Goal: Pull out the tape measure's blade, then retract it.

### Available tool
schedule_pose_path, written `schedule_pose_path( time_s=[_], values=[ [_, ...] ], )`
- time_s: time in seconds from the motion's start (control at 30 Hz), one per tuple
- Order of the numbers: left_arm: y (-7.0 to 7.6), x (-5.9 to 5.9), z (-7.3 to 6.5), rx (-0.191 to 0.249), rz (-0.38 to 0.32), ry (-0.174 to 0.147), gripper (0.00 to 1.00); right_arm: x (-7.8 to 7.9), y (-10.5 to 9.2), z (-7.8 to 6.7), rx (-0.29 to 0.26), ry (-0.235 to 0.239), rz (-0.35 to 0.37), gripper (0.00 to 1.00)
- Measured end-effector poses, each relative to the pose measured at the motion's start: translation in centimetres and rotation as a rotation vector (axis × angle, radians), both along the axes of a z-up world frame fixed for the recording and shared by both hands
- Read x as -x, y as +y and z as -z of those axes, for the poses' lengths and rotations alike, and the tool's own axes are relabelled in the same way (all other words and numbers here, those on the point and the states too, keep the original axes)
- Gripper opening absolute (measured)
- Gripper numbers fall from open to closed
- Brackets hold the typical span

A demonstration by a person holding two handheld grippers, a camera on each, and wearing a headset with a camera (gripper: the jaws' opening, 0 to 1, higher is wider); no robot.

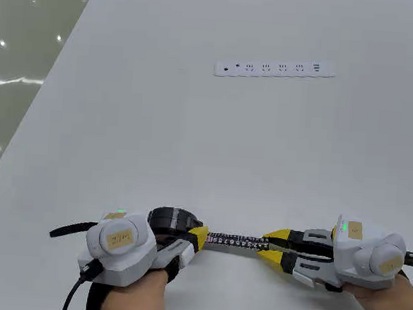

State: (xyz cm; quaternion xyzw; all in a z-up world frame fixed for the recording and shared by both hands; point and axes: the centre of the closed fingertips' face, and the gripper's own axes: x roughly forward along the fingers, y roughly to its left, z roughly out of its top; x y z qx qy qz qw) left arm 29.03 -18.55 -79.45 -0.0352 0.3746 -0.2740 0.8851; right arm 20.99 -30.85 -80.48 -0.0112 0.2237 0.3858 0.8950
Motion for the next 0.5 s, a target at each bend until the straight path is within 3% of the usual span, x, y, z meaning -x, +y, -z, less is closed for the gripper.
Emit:
schedule_pose_path(
  time_s=[0.5],
  values=[
    [0.27,0.12,-0.27,-0.004,-0.020,-0.016,0.63,0.09,0.05,-0.11,-0.005,0.000,0.000,0.12]
  ],
)
